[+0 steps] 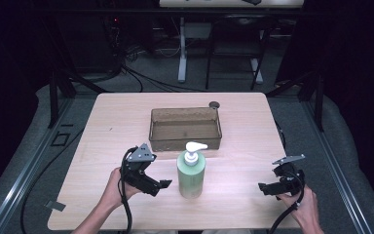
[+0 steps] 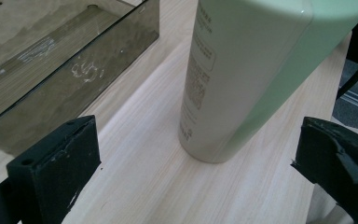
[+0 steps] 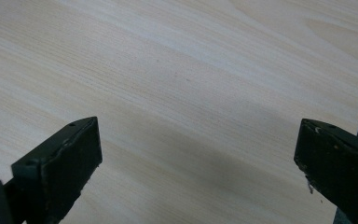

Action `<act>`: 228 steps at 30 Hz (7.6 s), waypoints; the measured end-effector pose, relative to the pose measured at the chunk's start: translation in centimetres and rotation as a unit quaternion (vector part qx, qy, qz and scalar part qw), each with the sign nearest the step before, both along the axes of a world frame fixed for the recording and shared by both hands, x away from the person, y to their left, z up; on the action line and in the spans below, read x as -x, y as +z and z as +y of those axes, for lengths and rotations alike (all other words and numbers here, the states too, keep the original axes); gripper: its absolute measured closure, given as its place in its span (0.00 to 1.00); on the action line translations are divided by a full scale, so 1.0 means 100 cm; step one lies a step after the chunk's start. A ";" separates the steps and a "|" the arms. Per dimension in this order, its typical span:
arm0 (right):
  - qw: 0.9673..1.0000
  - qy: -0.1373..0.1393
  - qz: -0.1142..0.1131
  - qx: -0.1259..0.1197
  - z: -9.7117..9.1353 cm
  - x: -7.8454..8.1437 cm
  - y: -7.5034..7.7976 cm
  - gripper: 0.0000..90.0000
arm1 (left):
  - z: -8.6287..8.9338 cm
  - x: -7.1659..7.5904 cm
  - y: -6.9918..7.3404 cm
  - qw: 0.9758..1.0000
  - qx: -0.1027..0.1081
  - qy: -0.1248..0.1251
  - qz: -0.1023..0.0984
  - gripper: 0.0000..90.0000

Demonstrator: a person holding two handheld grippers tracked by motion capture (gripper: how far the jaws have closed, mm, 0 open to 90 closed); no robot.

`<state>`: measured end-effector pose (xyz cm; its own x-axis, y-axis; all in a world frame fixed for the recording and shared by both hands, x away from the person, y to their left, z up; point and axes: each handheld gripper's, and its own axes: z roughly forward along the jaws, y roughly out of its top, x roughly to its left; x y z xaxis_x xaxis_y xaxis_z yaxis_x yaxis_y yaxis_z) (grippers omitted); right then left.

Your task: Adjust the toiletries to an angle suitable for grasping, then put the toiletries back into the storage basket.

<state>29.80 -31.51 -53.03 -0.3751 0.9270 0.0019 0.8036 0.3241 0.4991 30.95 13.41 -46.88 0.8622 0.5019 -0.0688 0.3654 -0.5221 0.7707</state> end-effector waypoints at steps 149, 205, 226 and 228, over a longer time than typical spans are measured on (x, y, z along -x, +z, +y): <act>1.000 0.024 -0.004 0.012 0.008 -0.001 -0.003 0.03 | 0.058 -0.024 -0.001 0.998 0.034 0.001 -0.056 0.13; 0.999 0.030 0.008 0.011 0.008 0.006 -0.002 0.03 | 0.075 -0.032 0.124 0.986 -0.150 -0.070 -0.013 0.00; 0.999 0.038 0.012 0.012 0.007 0.007 -0.002 0.03 | 0.013 -0.050 0.147 0.953 -0.274 -0.124 0.027 0.09; 0.999 0.038 0.011 0.011 0.007 0.007 -0.002 0.03 | 0.009 -0.052 0.148 0.949 -0.287 -0.128 0.029 0.12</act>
